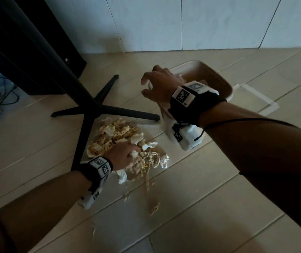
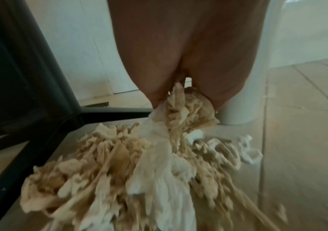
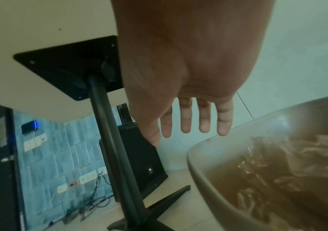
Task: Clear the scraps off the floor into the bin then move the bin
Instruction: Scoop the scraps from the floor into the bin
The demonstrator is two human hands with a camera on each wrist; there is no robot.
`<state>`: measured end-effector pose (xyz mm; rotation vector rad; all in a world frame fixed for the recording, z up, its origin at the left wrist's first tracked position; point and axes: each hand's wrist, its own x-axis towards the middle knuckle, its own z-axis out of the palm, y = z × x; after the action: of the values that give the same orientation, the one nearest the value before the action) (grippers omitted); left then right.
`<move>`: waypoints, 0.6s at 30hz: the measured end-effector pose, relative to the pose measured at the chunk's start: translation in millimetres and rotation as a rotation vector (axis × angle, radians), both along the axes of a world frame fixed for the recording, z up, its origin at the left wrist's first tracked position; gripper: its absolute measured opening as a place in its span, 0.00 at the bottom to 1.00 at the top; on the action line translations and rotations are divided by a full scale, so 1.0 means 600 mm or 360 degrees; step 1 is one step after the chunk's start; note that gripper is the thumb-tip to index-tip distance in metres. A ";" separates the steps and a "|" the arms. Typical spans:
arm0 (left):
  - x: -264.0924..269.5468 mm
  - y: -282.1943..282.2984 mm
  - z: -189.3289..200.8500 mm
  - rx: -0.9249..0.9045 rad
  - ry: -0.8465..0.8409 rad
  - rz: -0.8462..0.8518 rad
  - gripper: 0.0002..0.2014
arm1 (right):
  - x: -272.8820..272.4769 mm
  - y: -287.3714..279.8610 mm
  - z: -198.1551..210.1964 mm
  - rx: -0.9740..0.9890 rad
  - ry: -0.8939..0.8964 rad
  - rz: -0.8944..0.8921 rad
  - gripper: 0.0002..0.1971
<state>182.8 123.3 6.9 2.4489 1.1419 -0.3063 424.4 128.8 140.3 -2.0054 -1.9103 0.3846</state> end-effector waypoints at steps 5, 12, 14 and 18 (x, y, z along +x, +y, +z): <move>0.036 0.033 0.021 0.0113 0.0048 0.0279 0.18 | -0.026 0.024 -0.004 0.0231 0.0296 0.0155 0.13; 0.019 0.068 -0.014 0.0273 -0.0119 0.0658 0.19 | -0.097 0.046 -0.054 0.0030 0.0405 0.0357 0.18; 0.009 0.070 -0.039 0.0171 0.0009 0.0749 0.24 | -0.109 0.048 -0.092 -0.0086 0.0412 0.0372 0.20; -0.017 0.054 -0.090 -0.0119 0.0445 0.0762 0.33 | -0.120 0.030 -0.192 -0.0507 0.0228 0.0412 0.24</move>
<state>172.4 155.8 -47.2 2.0273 1.7508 -0.5383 352.1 147.1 25.4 -1.8501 -2.1285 0.9264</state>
